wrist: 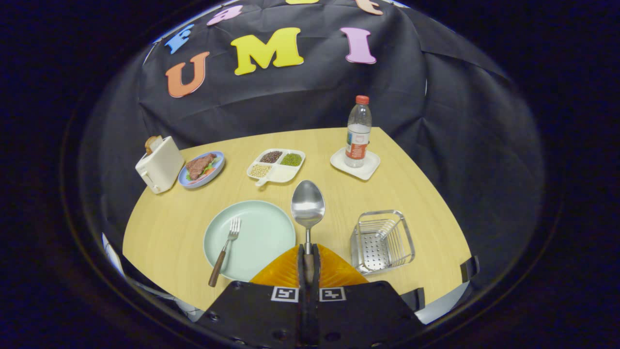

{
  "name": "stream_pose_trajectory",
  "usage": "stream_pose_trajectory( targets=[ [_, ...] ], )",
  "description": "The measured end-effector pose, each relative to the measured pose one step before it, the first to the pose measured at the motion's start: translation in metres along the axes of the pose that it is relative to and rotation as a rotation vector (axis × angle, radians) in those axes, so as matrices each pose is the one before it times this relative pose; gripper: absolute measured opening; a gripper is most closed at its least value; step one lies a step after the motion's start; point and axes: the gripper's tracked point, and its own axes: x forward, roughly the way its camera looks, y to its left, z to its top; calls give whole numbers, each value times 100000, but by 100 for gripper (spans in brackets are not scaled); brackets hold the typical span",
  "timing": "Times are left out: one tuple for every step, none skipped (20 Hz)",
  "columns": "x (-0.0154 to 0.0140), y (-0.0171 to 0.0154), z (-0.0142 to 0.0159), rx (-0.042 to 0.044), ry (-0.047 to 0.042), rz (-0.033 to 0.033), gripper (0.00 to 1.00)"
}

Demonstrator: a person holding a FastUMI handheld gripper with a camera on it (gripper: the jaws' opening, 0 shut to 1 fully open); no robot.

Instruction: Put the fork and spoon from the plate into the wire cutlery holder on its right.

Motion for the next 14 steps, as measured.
stream_pose_trajectory(
  targets=[
    [-266,-1098,7,1011,-203,-711,1],
    [-218,-1021,87,838,-102,-678,1],
    [-197,-1021,52,704,26,-712,1],
    [-246,-1058,67,826,128,-827,1],
    [-219,-848,-23,744,-218,-480,1],
    [-110,-699,-23,527,90,84,1],
    [27,-627,-242,538,274,-1,2],
    [153,-571,-169,535,560,-140,2],
    [1,-577,-302,374,748,10,2],
    [24,-337,-266,256,831,207,2],
    [-1,-251,-336,272,812,307,2],
    [103,-335,-129,227,667,-360,2],
    [306,-196,-177,207,560,-263,2],
    [87,-48,-85,398,520,67,2]
  ],
)
